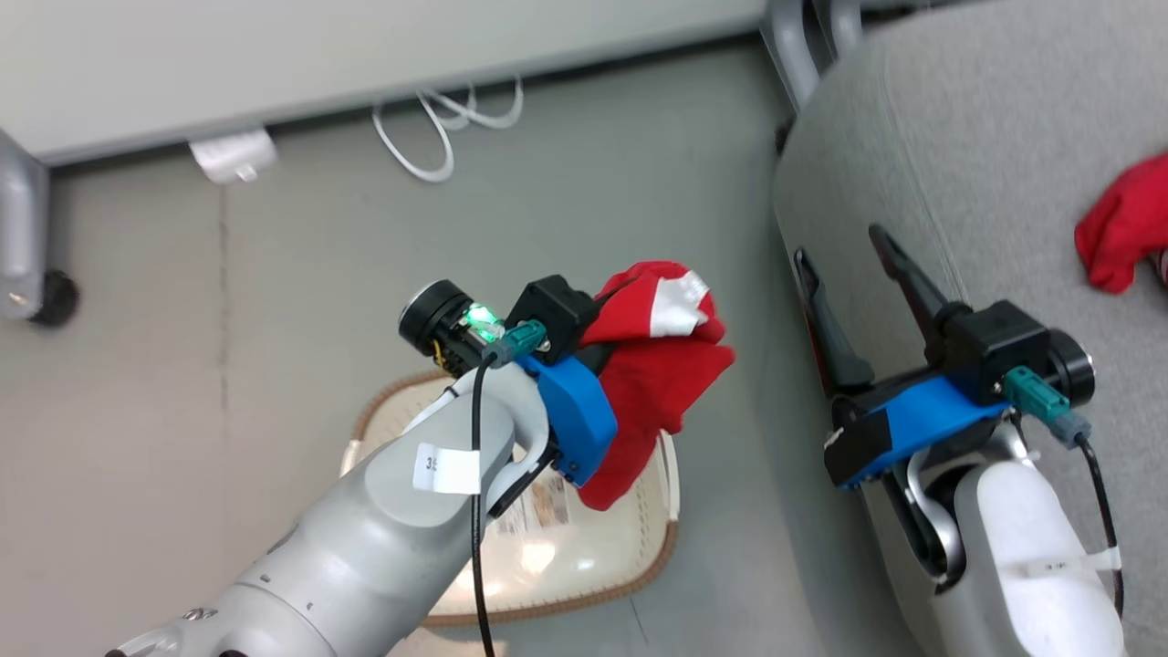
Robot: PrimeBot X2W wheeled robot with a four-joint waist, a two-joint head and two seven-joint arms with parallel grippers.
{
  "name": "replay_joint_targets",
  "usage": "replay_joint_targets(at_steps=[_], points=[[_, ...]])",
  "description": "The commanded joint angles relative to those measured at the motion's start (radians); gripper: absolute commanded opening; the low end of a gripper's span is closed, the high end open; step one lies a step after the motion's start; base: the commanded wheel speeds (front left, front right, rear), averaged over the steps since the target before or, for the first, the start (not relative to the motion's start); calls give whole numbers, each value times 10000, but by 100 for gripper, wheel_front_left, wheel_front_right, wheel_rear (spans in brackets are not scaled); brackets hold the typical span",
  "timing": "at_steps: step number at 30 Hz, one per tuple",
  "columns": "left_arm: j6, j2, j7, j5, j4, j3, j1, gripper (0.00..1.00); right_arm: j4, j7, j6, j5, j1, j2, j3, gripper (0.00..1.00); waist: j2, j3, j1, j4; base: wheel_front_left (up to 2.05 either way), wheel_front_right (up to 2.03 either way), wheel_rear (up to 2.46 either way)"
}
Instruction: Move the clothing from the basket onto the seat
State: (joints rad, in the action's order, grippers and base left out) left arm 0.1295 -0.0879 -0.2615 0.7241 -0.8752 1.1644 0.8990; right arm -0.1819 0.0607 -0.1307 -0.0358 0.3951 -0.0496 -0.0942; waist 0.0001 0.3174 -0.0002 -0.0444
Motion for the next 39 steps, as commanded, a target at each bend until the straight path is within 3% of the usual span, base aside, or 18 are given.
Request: replay_joint_targets(at_steps=[1,7,20,39], points=[[14,44,-47,11,189,-154,-90,0,15,-66,-1,22,-284,-15,20,100,-1,-1100,2,690,0,0,0],[15,149,-49,184,879,-401,-114,0,112,-290,-1,-121,-914,-15,48,100,-1,-2008,2,971,0,0,0],[15,302,-51,1386,1103,265,555,0,196,-590,-1,-39,-1661,-15,-179,100,-1,-2945,2,1085,0,0,0],[16,352,-52,1971,949,474,809,0,86,-855,-1,-778,-2217,-15,-1210,100,-1,-3091,2,966,0,0,0]])
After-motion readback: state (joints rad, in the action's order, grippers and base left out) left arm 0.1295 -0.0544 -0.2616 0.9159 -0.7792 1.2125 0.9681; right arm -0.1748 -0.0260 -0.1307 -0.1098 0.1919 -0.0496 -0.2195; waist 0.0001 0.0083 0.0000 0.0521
